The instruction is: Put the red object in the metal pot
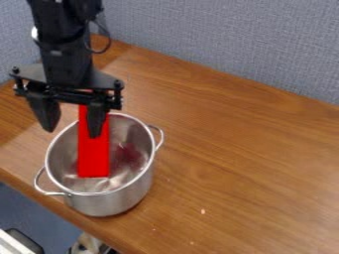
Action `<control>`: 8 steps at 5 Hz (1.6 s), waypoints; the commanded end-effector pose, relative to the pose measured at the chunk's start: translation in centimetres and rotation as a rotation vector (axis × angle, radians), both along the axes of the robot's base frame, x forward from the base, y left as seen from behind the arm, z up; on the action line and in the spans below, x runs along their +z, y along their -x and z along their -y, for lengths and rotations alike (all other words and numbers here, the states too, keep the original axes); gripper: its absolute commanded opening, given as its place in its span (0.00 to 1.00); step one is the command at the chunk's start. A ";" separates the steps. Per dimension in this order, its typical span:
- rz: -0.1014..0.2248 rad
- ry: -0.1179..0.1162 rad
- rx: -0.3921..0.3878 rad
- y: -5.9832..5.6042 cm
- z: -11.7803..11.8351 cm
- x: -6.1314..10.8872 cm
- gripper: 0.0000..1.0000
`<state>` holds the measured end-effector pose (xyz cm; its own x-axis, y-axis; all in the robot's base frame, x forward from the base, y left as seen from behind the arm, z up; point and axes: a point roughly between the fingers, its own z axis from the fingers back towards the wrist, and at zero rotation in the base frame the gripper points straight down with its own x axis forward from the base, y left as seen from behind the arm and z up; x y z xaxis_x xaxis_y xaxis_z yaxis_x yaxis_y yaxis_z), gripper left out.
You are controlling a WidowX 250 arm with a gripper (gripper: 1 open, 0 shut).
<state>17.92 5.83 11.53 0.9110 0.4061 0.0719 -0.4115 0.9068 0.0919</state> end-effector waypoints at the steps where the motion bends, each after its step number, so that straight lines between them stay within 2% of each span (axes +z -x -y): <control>1: -0.021 0.001 0.006 -0.5 -0.1 -1.0 1.00; 2: 0.000 0.035 0.011 -1.2 0.1 -2.4 1.00; 4: 0.040 0.074 0.015 -1.8 0.4 -4.6 1.00; 5: 0.040 0.092 0.017 -1.9 0.7 -5.6 1.00; 7: 0.027 0.108 0.025 -2.1 0.7 -6.6 1.00; 8: 0.042 0.118 0.022 -2.1 0.8 -5.8 1.00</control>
